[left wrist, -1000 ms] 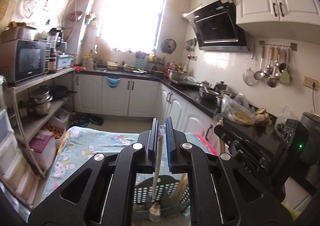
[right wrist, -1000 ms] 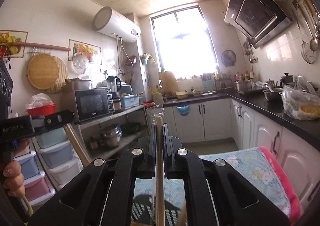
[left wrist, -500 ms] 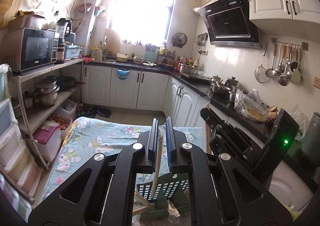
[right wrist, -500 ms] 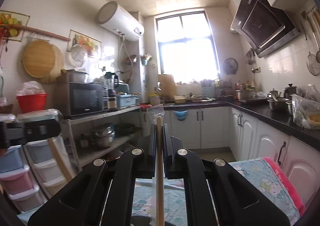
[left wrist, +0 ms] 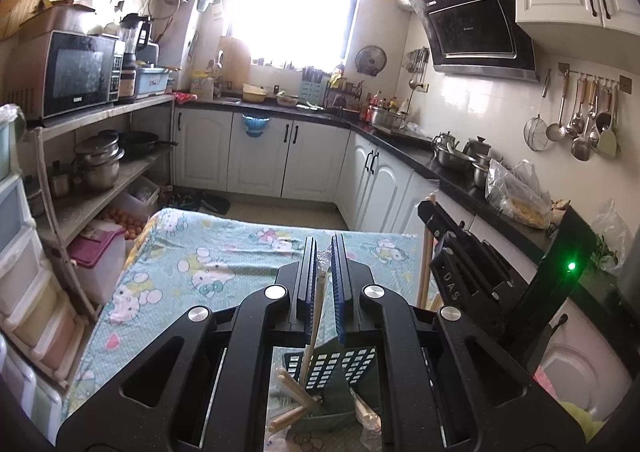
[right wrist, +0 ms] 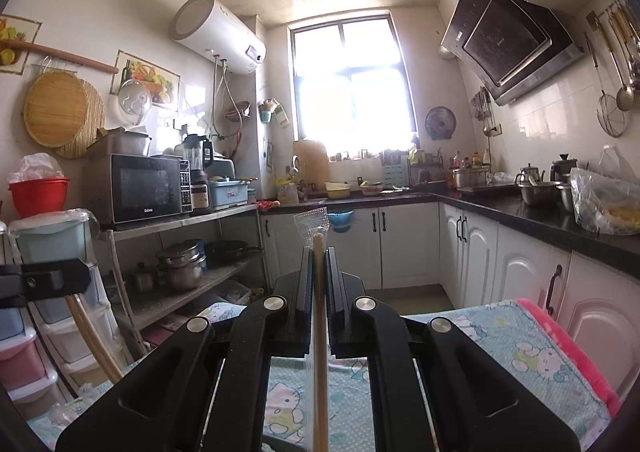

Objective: Organize utensils
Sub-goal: 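Lower into the caddy and open the left tool while the right tool releases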

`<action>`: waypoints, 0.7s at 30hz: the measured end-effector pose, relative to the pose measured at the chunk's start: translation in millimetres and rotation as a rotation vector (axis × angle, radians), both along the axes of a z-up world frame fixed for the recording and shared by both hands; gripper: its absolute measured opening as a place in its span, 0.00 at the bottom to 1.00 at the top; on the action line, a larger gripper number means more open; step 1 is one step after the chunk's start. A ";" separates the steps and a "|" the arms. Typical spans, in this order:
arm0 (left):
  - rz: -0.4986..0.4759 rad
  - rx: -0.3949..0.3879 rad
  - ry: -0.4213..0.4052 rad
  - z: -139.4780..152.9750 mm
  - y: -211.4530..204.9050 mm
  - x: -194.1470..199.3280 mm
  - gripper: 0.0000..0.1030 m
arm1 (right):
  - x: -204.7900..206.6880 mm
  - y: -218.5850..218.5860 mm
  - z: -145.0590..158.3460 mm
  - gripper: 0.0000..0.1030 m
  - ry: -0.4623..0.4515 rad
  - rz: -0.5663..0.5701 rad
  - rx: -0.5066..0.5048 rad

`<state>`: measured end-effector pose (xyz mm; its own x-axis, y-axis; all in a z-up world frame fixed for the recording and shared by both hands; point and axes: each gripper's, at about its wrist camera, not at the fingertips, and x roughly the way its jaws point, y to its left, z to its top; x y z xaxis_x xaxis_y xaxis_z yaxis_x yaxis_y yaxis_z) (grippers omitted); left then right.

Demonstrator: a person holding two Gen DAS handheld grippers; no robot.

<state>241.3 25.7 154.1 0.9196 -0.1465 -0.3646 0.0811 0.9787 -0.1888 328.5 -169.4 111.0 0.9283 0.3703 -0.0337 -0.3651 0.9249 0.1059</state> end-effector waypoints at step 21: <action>-0.025 -0.018 0.058 -16.3 -2.9 -17.3 0.32 | -52.9 -44.1 -9.3 0.50 0.110 0.015 0.008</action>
<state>223.9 22.8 137.8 0.8928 -0.1761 -0.4145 0.0935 0.9728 -0.2118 275.6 -213.5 101.7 0.9136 0.3846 -0.1320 -0.3645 0.9184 0.1537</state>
